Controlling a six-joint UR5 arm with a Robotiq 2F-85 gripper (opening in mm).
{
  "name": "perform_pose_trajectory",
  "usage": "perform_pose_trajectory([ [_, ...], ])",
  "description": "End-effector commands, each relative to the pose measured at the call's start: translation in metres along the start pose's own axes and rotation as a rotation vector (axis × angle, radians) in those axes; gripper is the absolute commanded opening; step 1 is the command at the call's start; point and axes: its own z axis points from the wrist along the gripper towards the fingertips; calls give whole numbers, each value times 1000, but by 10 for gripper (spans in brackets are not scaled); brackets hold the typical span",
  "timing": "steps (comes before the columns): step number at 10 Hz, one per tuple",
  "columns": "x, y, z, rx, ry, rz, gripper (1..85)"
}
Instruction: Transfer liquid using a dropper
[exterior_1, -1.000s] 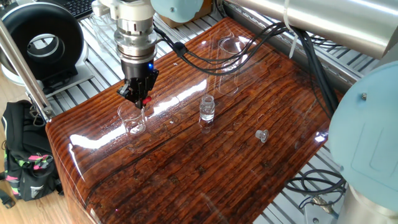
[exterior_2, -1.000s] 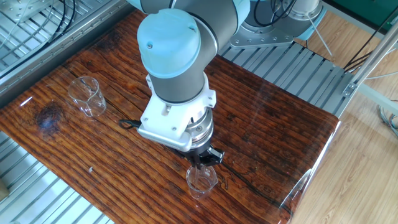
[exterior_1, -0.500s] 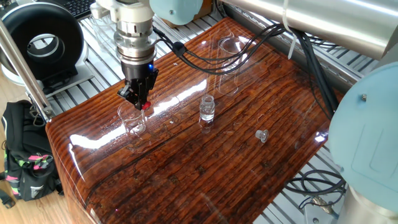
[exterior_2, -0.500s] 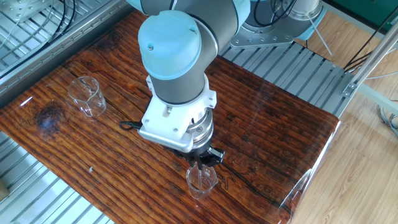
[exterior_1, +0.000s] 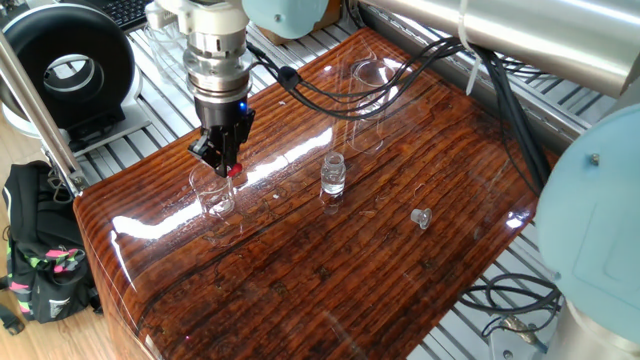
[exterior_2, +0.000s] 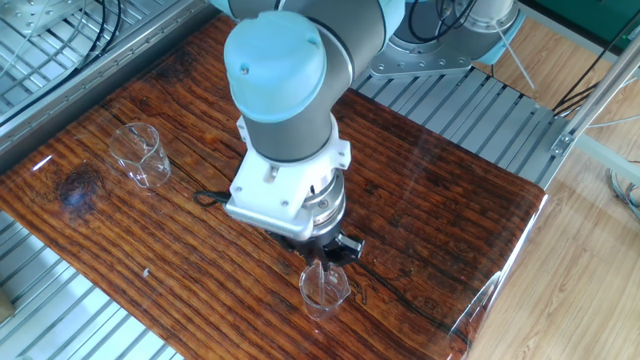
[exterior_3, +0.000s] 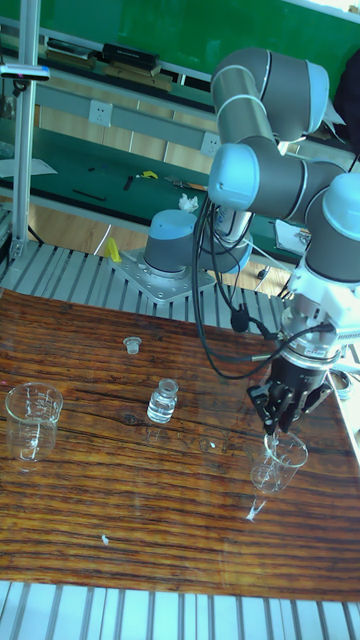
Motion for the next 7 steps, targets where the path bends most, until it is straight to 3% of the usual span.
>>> perform_pose_trajectory([
  [1,3,7,-17,-20,-33,-5,283],
  [3,9,8,-28,-24,-57,-22,310],
  [4,8,-3,-31,16,-76,-53,337],
  [5,10,-3,-32,19,-77,-53,340],
  [7,17,-3,-35,-1,-83,-59,340],
])
